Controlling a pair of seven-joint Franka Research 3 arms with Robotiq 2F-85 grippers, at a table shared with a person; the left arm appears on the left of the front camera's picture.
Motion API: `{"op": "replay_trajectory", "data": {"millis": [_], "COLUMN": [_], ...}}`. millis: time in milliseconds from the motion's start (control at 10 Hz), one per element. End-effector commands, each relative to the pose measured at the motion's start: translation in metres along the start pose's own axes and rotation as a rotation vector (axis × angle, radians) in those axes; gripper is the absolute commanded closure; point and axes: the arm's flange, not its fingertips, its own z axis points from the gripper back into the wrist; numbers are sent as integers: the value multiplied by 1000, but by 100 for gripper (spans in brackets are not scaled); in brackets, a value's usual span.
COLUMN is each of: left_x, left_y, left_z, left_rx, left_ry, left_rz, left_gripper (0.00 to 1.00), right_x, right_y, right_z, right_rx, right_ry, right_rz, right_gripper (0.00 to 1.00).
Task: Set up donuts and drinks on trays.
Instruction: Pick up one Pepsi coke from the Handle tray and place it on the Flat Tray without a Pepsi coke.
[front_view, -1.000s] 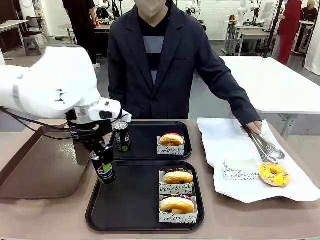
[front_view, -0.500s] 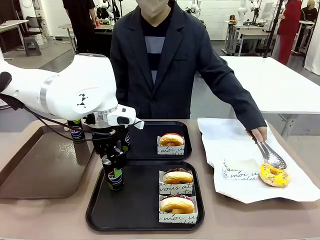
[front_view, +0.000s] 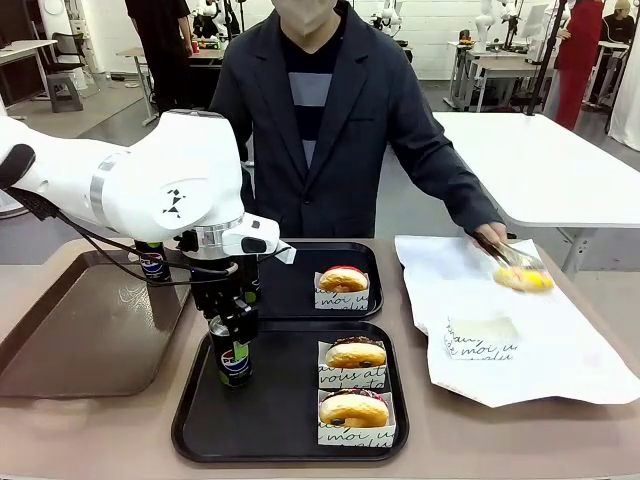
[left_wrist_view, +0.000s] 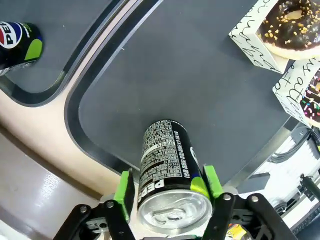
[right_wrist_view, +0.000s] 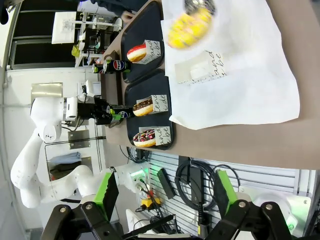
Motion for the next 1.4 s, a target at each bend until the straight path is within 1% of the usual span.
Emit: {"op": "replay_trajectory", "data": {"millis": [0,100,400,600,800,1000,1200,1300], "left_x": [-2,-8,-43,-74,-99,-108,-113,-111], "left_y": [-1,-5,-12,-14,-8,10,21,14], "left_z": [12,16,54,75,79,79,72,84], "left_rx": [4,-5,14,31,55,74,18,52], "left_ry": [1,-10,-102,-166,-218,-262,-268,-238], "left_rz": [-32,-40,-72,-51,29,152,243,135], "left_gripper": [6,0,0,0,0,0,0,0], "right_x": [0,0,0,0,0,0,0,0], "right_y": [0,0,0,0,0,0,0,0], "right_z": [0,0,0,0,0,0,0,0], "right_rx": [20,20,20,20,20,20,20,20], "right_ry": [-4,-4,-4,-4,-4,-4,-4,-4], "right_rz": [18,18,18,18,18,18,18,18], "right_gripper": [0,0,0,0,0,0,0,0]}}
